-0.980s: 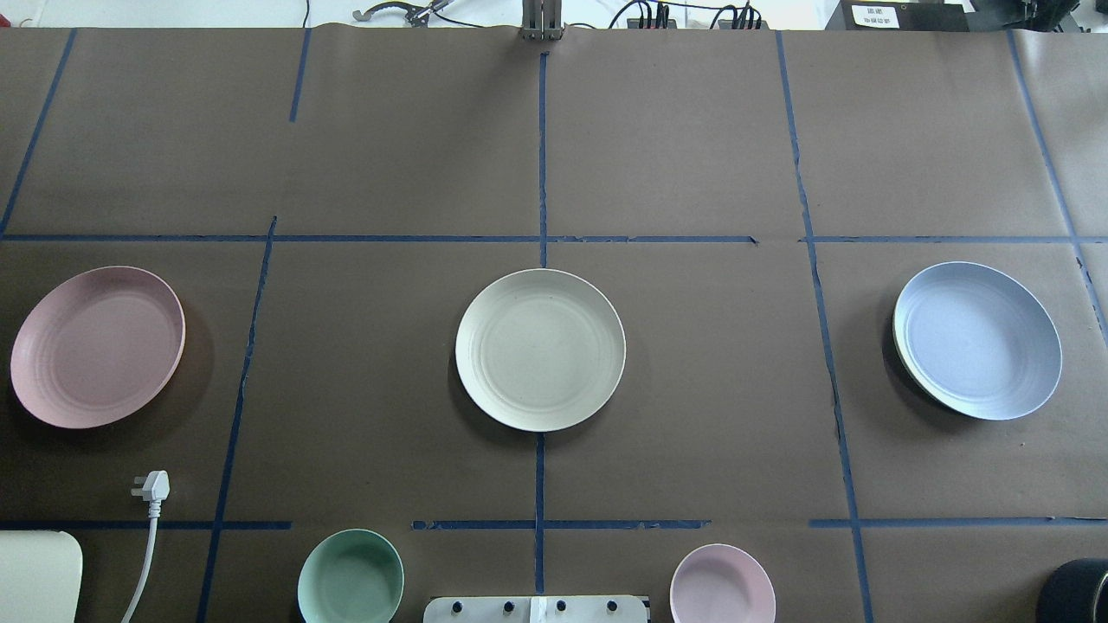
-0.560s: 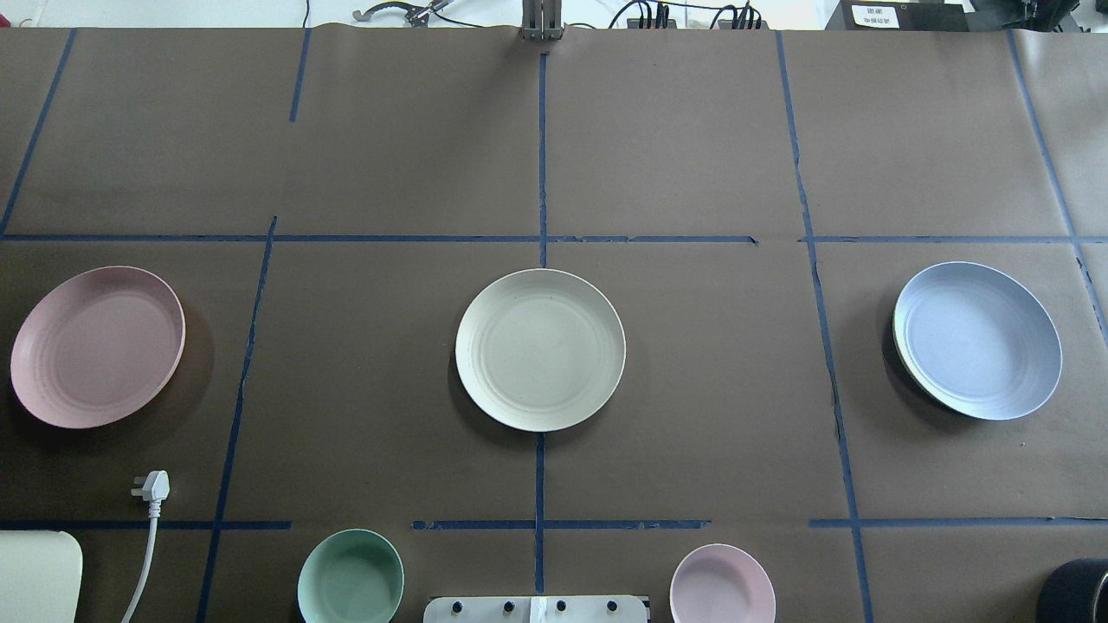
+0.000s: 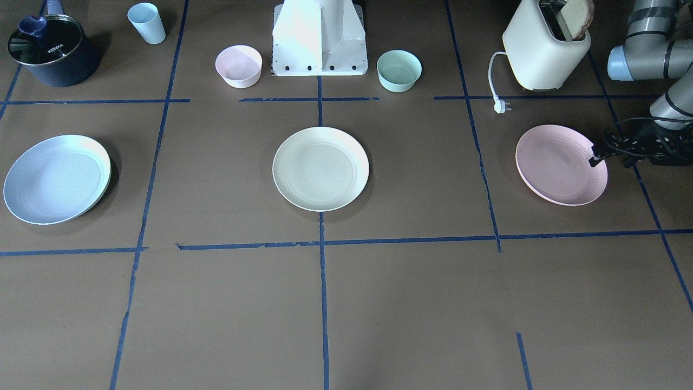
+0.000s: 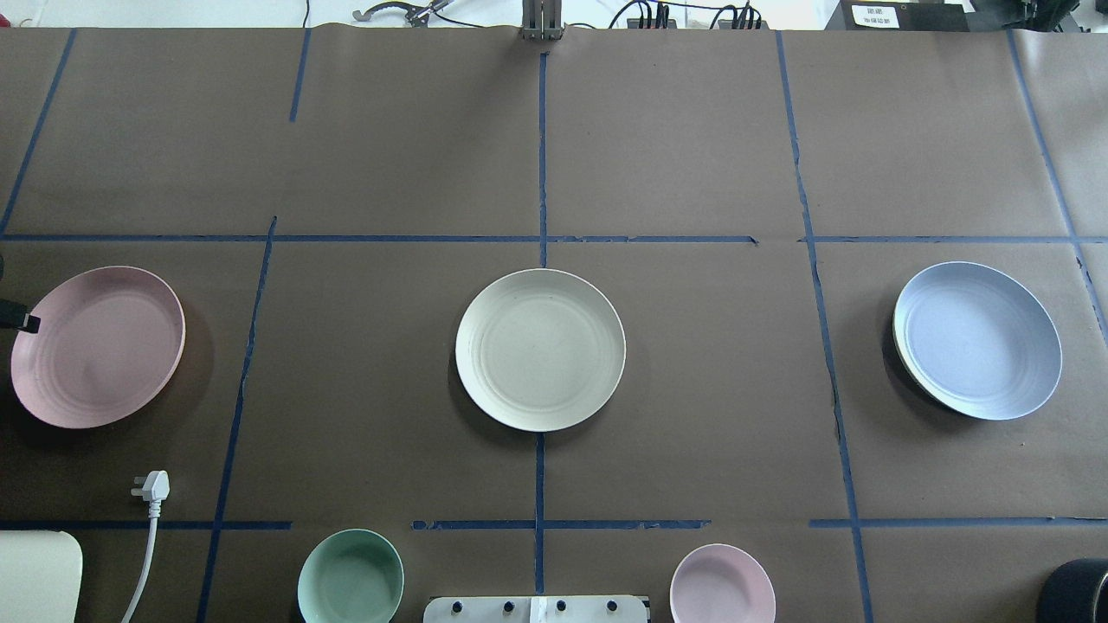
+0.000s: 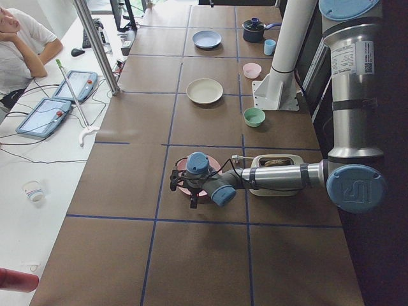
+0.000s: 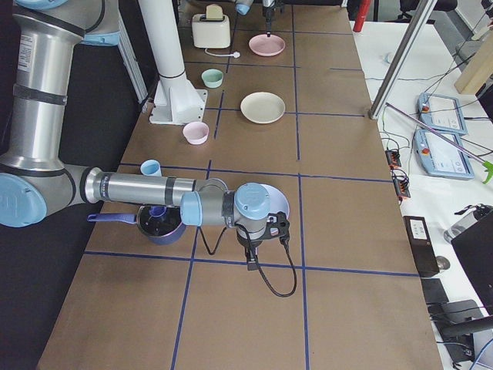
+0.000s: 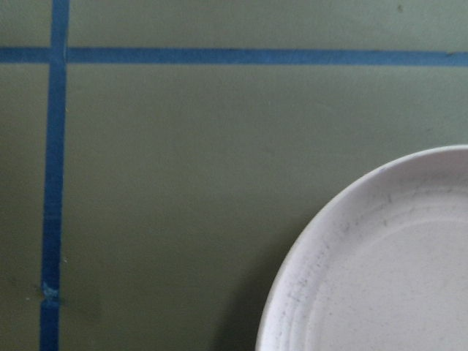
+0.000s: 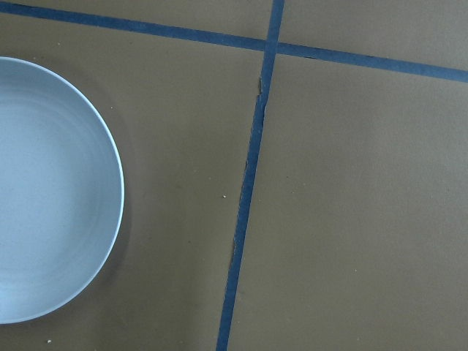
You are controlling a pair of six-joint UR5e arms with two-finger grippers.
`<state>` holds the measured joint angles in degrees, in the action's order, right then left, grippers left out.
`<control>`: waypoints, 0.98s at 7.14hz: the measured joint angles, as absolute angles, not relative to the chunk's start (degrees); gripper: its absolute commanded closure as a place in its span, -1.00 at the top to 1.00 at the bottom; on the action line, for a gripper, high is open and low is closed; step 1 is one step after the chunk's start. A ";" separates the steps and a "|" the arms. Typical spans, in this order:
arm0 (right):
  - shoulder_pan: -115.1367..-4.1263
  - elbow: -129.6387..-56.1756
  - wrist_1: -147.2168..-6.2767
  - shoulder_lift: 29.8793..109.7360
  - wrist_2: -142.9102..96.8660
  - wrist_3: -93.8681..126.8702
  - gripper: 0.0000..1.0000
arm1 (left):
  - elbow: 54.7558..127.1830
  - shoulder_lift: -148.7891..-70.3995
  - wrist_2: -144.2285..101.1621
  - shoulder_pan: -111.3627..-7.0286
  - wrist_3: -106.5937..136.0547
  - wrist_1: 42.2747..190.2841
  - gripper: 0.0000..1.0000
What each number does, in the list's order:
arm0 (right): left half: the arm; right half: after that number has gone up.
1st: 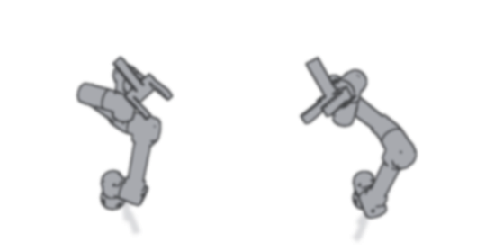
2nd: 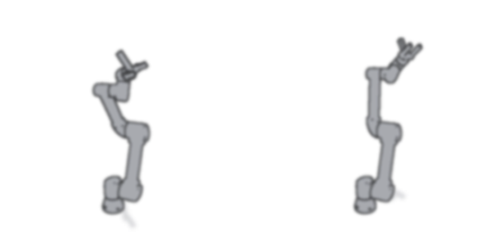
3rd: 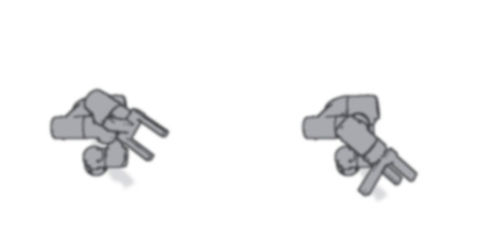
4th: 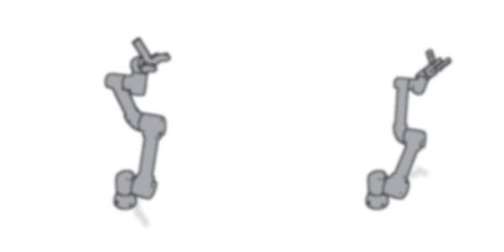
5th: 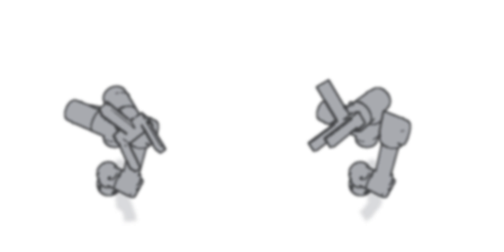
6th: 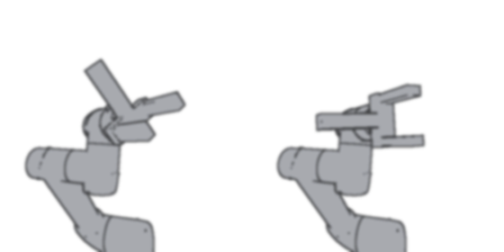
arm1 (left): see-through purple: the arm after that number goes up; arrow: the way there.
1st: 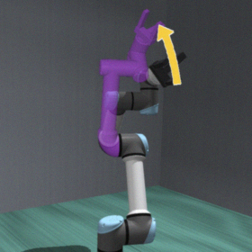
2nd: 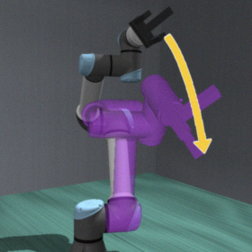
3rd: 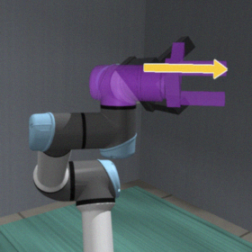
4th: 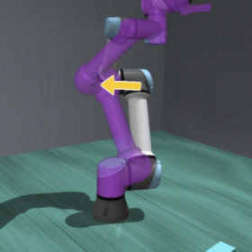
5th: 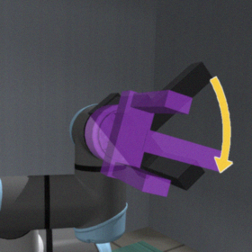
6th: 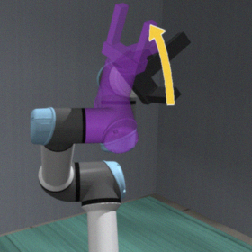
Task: Stack three plates with pink and blue
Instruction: 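Reach the left gripper to the pink plate's rim and grasp it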
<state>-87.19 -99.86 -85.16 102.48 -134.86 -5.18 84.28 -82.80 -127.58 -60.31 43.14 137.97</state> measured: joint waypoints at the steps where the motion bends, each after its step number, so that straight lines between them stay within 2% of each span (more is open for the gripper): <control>1: -87.19 -99.80 -85.17 102.48 -134.83 -5.20 1.00 | 83.88 -82.91 -127.66 -59.74 43.60 138.29 -0.90; 2: -87.19 -99.78 -85.17 102.48 -134.83 -5.24 1.00 | 83.81 -82.94 -127.89 -59.52 44.09 138.36 -1.00; 7: -87.19 -99.75 -85.13 102.48 -134.82 -5.19 1.00 | 85.85 -84.24 -134.31 -59.65 47.20 138.09 -1.00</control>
<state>-87.19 -99.75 -85.13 102.48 -134.82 -5.19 85.85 -84.24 -134.31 -59.65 47.20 138.09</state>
